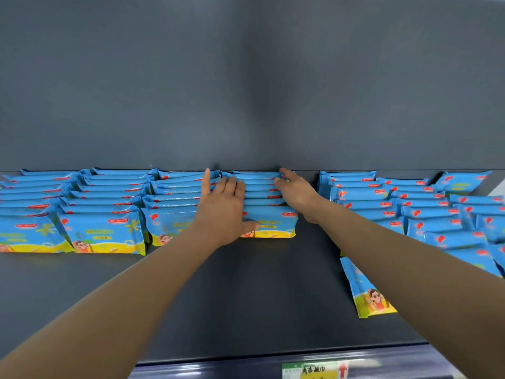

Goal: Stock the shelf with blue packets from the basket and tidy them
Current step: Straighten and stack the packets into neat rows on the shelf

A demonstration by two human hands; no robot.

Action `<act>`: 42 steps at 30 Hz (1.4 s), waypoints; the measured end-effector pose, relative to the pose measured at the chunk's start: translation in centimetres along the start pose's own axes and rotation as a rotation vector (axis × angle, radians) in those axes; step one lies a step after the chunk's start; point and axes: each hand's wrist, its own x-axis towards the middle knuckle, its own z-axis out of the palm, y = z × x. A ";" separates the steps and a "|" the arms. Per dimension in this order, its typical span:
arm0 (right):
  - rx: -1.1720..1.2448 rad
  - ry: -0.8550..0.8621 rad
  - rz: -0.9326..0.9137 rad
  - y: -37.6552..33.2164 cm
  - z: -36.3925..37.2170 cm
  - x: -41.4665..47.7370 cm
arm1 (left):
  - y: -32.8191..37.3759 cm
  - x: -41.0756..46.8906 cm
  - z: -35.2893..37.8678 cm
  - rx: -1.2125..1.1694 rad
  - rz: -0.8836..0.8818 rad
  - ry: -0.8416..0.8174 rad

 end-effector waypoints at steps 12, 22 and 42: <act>0.130 0.109 0.068 -0.1 0.4 1.2 | -0.8 -0.3 0.1 -0.040 0.030 0.001; 0.000 0.120 -0.022 -0.2 -1.0 -0.1 | -0.9 -0.5 0.5 -0.042 0.035 0.012; -0.318 0.238 -0.273 0.6 -6.6 -6.9 | 5.5 -2.9 -3.3 -0.199 0.209 0.287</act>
